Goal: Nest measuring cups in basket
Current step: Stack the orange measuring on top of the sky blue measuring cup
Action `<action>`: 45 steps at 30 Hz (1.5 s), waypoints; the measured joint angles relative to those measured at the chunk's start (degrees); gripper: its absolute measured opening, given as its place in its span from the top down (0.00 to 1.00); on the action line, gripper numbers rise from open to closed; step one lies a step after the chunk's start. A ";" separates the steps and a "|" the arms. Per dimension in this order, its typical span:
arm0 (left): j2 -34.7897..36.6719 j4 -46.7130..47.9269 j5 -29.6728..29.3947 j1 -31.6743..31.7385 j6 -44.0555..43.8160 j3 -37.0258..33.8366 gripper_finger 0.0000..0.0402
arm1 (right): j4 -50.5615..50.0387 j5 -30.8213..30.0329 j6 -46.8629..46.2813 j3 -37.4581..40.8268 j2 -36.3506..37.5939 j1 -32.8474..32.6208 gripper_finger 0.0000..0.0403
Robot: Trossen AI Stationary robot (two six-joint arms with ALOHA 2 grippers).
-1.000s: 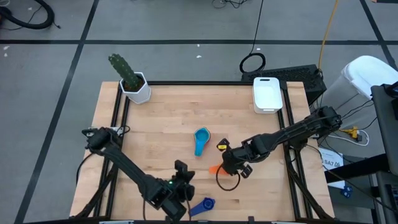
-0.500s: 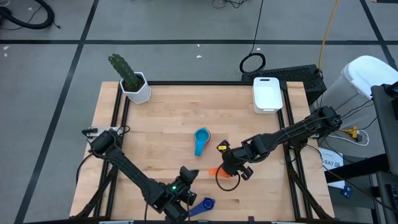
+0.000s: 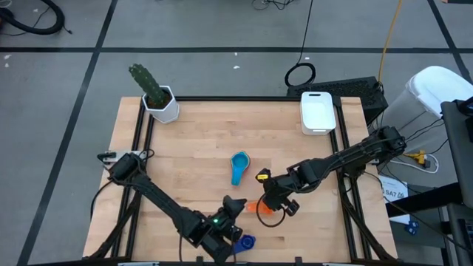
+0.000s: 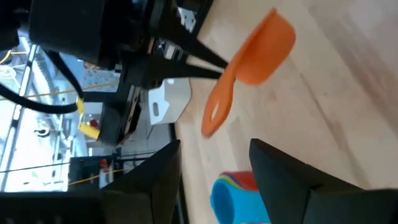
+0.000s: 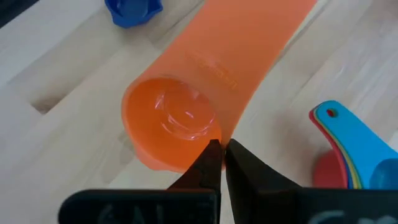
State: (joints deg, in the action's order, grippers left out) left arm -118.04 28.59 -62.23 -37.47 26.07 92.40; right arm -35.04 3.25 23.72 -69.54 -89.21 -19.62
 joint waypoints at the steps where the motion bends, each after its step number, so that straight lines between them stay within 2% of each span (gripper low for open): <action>1: 0.00 -0.88 0.23 0.15 0.34 0.00 0.51 | 0.27 0.00 -0.08 0.00 0.00 0.00 1.00; 10: 0.00 -8.97 1.31 0.25 7.68 0.00 0.54 | 1.21 0.07 -0.08 0.00 0.00 0.00 1.00; 16: 0.00 -9.25 6.70 0.85 6.26 0.00 0.70 | 2.04 0.07 -0.25 0.00 0.00 0.00 1.00; 21: 0.02 -9.22 6.82 0.94 5.33 0.00 0.85 | 1.96 0.09 -0.58 0.00 -0.02 0.00 1.00; 25: 0.02 -9.18 6.81 0.91 5.48 0.01 0.93 | 2.05 1.33 -1.01 0.00 -0.02 0.01 1.00; 32: 0.02 -9.19 6.63 1.30 4.56 0.04 0.95 | 2.05 1.55 -1.79 0.00 -0.04 0.02 1.00; 36: 0.02 -9.17 3.73 1.39 1.46 0.04 0.97 | 2.26 1.36 -2.51 0.02 -0.04 0.07 1.00; 40: 0.02 -9.17 3.38 1.39 0.32 0.04 0.98 | 2.26 0.88 -2.69 0.01 -0.04 0.04 0.99; 45: 0.02 -8.31 2.52 1.33 -1.92 0.04 0.99 | 1.72 -5.16 -2.55 0.00 -0.04 0.08 0.90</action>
State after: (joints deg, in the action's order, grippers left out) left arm -118.02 20.28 -59.71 -36.14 24.14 92.44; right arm -33.32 -1.91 21.18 -69.54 -89.25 -19.54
